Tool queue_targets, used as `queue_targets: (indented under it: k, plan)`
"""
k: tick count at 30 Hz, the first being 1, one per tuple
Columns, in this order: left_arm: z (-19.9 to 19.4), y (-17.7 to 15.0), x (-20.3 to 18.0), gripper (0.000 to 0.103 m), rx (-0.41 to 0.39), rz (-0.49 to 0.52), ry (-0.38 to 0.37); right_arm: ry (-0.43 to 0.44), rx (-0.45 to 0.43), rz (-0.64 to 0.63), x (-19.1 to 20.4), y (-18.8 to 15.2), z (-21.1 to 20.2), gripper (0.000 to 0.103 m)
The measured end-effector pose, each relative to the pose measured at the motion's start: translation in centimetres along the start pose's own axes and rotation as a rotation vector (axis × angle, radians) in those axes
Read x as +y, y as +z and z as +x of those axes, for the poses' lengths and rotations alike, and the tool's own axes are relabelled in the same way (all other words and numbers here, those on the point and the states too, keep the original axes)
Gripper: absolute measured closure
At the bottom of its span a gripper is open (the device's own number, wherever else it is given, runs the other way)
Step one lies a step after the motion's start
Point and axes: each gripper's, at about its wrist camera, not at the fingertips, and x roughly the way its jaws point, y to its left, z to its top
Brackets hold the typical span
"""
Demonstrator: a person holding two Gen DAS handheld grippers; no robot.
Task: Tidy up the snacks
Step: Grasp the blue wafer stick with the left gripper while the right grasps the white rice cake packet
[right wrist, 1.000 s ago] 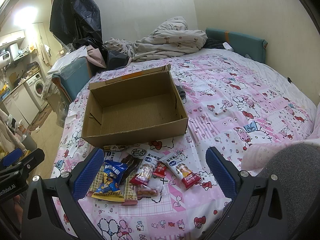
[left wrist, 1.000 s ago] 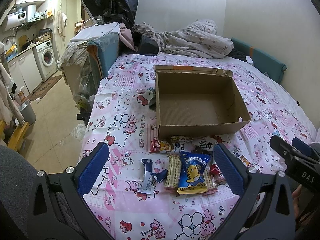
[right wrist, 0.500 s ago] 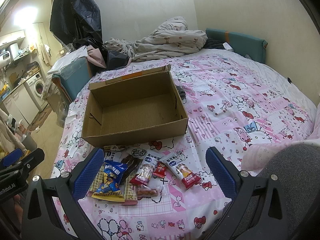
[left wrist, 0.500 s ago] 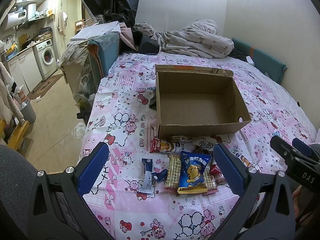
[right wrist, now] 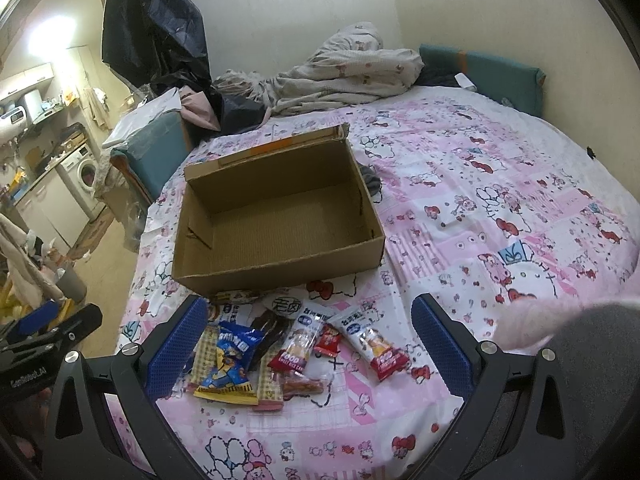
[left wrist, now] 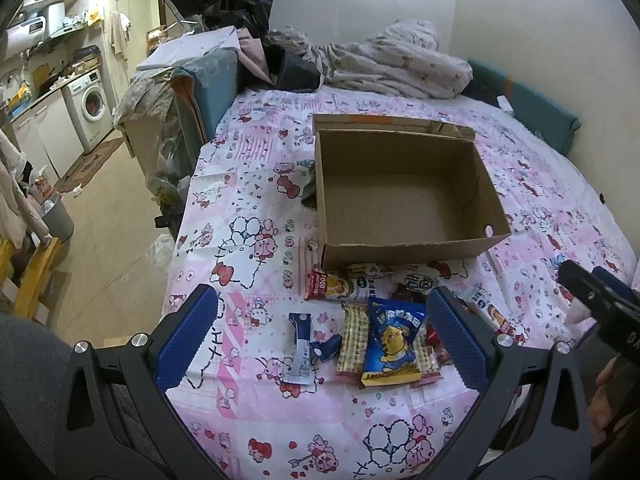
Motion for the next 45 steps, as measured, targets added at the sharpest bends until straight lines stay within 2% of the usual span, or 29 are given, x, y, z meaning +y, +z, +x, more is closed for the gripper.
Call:
queue_targets:
  k: [10,14,16,18,19,21,23,25,27,29,32,35,36,37,38,42,45]
  plan:
    - [4.9,3.5,0.9,0.0,0.195,0.014,0.032,0.083,0.215,-0.029,-1.6,2.9,4.4,0.0]
    - [8.3,3.3,2.6,0.001,0.318,-0.06,0.041,0.074,0.262,-0.029,-2.2,2.5,6.4,0.0]
    - [10.2,2.8,3.3,0.008,0.395,-0.098,0.037,0.077,0.278,-0.013,-2.5,2.2,7.3,0.0]
    - [11.7,1.9,3.7,0.025,0.447,-0.115,0.037,0.089,0.301,0.014,-2.8,1.9,8.1,0.0]
    - [12.7,1.3,4.0,0.028,0.481,-0.122,0.047,0.093,0.314,0.024,-2.9,1.7,8.6,0.0]
    - [14.2,0.5,4.2,0.04,0.529,-0.132,0.051,0.098,0.329,0.036,-3.1,1.5,9.1,0.0]
    - [16.1,-0.7,4.6,0.051,0.611,-0.164,0.042,0.097,0.339,0.044,-3.3,1.4,9.4,0.0]
    - [17.3,-1.6,4.8,0.055,0.664,-0.194,0.023,0.094,0.34,0.058,-3.6,1.3,9.7,0.0]
    - [18.1,-2.0,4.4,0.073,0.678,-0.194,0.004,0.112,0.341,0.098,-4.1,1.4,9.8,0.0]
    - [18.7,-2.4,4.1,0.074,0.689,-0.195,0.006,0.135,0.349,0.145,-4.9,1.5,10.2,0.0]
    - [19.8,-3.4,3.2,0.074,0.733,-0.171,-0.006,0.121,0.346,0.187,-5.9,1.8,10.5,0.0]
    - [20.4,-4.1,3.0,0.074,0.753,-0.148,0.017,0.12,0.348,0.229,-6.7,1.8,10.8,0.0]
    - [20.5,-4.4,2.9,0.079,0.752,-0.15,0.018,0.125,0.351,0.244,-7.0,1.8,10.9,0.0]
    - [20.6,-4.6,2.7,0.088,0.749,-0.149,0.013,0.124,0.351,0.262,-7.3,1.9,10.9,0.0]
    - [20.6,-4.7,2.6,0.091,0.743,-0.145,0.016,0.113,0.348,0.276,-7.7,1.9,10.9,0.0]
    - [19.0,-3.1,2.2,0.091,0.672,-0.144,0.003,0.061,0.37,0.357,-9.8,1.6,11.5,0.0]
    - [17.6,-1.9,2.7,0.091,0.635,-0.196,-0.029,-0.008,0.444,0.362,-10.7,0.8,12.7,0.0]
